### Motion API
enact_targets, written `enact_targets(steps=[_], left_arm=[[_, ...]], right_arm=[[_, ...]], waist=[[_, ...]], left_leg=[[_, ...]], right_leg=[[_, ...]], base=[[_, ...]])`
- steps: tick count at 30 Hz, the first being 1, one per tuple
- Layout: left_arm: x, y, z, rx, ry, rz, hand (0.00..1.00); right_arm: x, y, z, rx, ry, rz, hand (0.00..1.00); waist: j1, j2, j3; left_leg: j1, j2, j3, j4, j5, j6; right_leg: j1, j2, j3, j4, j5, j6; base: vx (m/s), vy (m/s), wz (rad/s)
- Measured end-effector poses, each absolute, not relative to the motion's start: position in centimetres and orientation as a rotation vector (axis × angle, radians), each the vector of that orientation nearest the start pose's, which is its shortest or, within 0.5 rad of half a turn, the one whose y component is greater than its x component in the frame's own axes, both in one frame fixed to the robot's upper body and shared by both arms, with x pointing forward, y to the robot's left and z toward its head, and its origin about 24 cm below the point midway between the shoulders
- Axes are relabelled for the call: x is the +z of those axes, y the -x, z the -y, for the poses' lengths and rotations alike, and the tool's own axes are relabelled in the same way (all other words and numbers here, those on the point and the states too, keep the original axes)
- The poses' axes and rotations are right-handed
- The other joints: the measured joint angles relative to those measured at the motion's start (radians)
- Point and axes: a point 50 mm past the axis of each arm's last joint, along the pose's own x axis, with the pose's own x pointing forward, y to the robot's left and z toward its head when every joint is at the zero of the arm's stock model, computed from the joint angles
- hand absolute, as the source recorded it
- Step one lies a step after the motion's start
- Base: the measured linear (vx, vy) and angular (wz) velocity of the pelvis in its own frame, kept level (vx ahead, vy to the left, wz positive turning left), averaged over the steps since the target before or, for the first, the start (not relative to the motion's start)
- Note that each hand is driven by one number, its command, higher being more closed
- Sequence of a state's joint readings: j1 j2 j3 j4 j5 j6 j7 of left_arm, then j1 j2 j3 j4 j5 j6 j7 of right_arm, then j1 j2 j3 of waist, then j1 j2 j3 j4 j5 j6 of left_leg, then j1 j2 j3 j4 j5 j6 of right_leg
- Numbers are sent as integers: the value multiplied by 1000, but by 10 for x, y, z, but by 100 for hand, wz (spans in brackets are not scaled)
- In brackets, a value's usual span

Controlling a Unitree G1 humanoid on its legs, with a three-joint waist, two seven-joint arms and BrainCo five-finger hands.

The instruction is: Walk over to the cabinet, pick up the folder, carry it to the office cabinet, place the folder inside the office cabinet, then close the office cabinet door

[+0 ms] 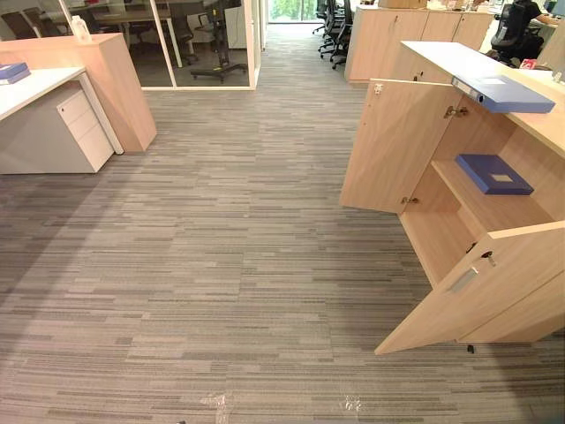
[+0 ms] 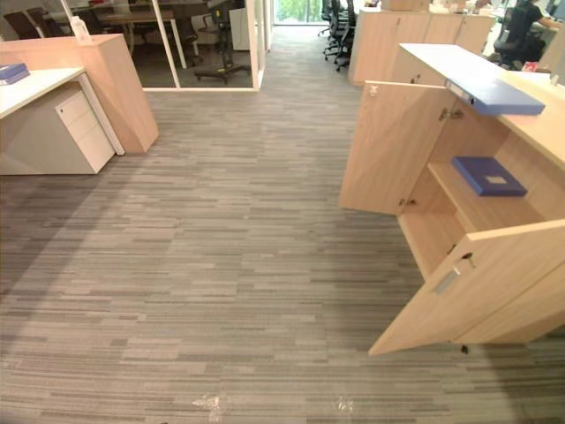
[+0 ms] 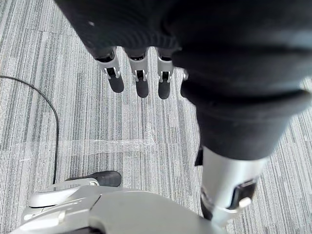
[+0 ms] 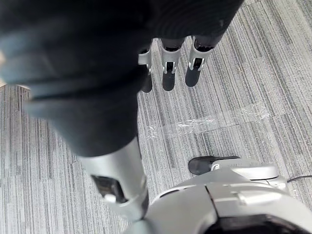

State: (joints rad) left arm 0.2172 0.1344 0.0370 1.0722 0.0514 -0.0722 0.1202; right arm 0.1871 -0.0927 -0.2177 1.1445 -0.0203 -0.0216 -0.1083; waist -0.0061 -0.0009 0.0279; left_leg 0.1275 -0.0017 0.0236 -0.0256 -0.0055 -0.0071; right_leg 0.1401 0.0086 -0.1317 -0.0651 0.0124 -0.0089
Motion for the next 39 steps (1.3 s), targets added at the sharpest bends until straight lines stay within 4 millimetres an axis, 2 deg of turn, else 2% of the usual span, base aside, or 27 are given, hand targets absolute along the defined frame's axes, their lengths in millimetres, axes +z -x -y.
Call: enact_targets(steps=[3,4,21,23,24,25,26,27,28,29,30,31,34,35,36,37,38,39], left_arm=[[-166,-39,-216,228,-152,-1203,0],[-166,-38,-215,221,-138,-1206,0],[-166,-38,-216,218,-131,-1201,0],[-166,-41,-217,222,-133,-1190,0],[-165,-47,-217,227,-129,-1169,0],[-163,-50,-218,245,-116,-1152,0],[-163,-51,-218,263,-103,-1142,0],[-160,-58,-222,316,-67,-1108,0],[-158,-61,-222,363,-29,-1082,0],[-158,-60,-223,383,-15,-1079,0],[-158,-60,-222,398,2,-1078,0],[-158,-60,-222,399,2,-1078,0],[-158,-60,-222,395,-2,-1079,0],[-159,-59,-222,396,-4,-1082,0],[-159,-57,-221,400,-5,-1087,0],[-159,-56,-221,403,-7,-1092,0],[-160,-51,-224,406,-17,-1109,0],[-160,-50,-224,411,-17,-1114,0]], right_arm=[[-171,-29,217,-381,36,-1292,0],[-171,-29,217,-388,25,-1291,0],[-171,-32,216,-385,17,-1285,0],[-171,-35,215,-384,13,-1282,0],[-171,-38,216,-387,7,-1275,0],[-171,-40,217,-389,0,-1269,0],[-171,-41,216,-388,-2,-1266,0],[-170,-48,217,-382,2,-1248,0],[-169,-52,217,-380,6,-1235,0],[-169,-52,217,-380,6,-1233,0],[-169,-52,218,-386,3,-1234,0],[-169,-51,218,-390,2,-1234,0],[-168,-55,221,-405,6,-1224,0],[-168,-55,222,-423,-6,-1221,0],[-168,-55,223,-432,-8,-1221,0],[-167,-54,224,-435,-10,-1221,0],[-168,-49,225,-465,-31,-1231,0],[-169,-48,225,-493,-65,-1245,0]], waist=[[0,3,8],[0,-2,9],[0,-6,19],[0,-9,36],[0,-4,61],[-1,2,80],[2,2,89],[4,0,109],[6,-1,133],[10,0,139],[11,-1,148],[12,-3,151],[16,-4,152],[17,-1,149],[18,5,144],[14,3,141],[10,-7,129],[14,-11,118]], left_leg=[[16,1,7,-8,-1,-2],[24,1,9,-9,-3,-5],[23,0,15,-1,-15,-4],[-27,1,17,112,-71,-8],[-74,13,21,227,-128,-26],[-130,35,29,355,-179,-69],[-171,46,36,440,-195,-85],[-272,73,61,644,-194,-91],[-366,110,91,822,-186,-70],[-405,129,105,880,-203,-49],[-449,154,121,899,-233,-48],[-461,159,125,868,-235,-48],[-478,145,71,560,-203,-69],[-458,148,23,365,-150,-82],[-453,154,11,298,-127,-97],[-452,153,33,301,-72,-117],[-451,105,58,335,-19,-95],[-450,81,103,381,-18,-79]], right_leg=[[17,1,0,-10,-1,15],[25,0,0,-16,-1,31],[28,-2,0,-20,-1,30],[23,-5,1,-5,-12,22],[19,-1,0,18,-36,7],[11,8,-3,43,-58,-12],[7,14,-3,51,-62,-19],[-4,21,0,74,-73,-32],[-3,23,3,99,-86,-40],[0,23,4,109,-94,-41],[11,14,12,109,-96,-41],[17,6,14,107,-98,-38],[23,-61,53,107,-129,11],[22,-96,74,104,-150,46],[28,-118,85,105,-165,71],[38,-141,90,105,-176,87],[53,-203,86,107,-197,104],[50,-245,86,149,-186,106]], base=[[23,7,-2],[23,18,-3],[1,2,0],[-18,5,-1],[-54,1,-1],[-88,12,-1],[-83,14,-5],[-71,32,-15],[-22,26,-16],[68,39,-13],[104,47,-6],[136,103,-12],[214,248,-33],[296,343,-49],[308,364,-43],[393,440,-27],[514,517,-42],[544,518,-53]])
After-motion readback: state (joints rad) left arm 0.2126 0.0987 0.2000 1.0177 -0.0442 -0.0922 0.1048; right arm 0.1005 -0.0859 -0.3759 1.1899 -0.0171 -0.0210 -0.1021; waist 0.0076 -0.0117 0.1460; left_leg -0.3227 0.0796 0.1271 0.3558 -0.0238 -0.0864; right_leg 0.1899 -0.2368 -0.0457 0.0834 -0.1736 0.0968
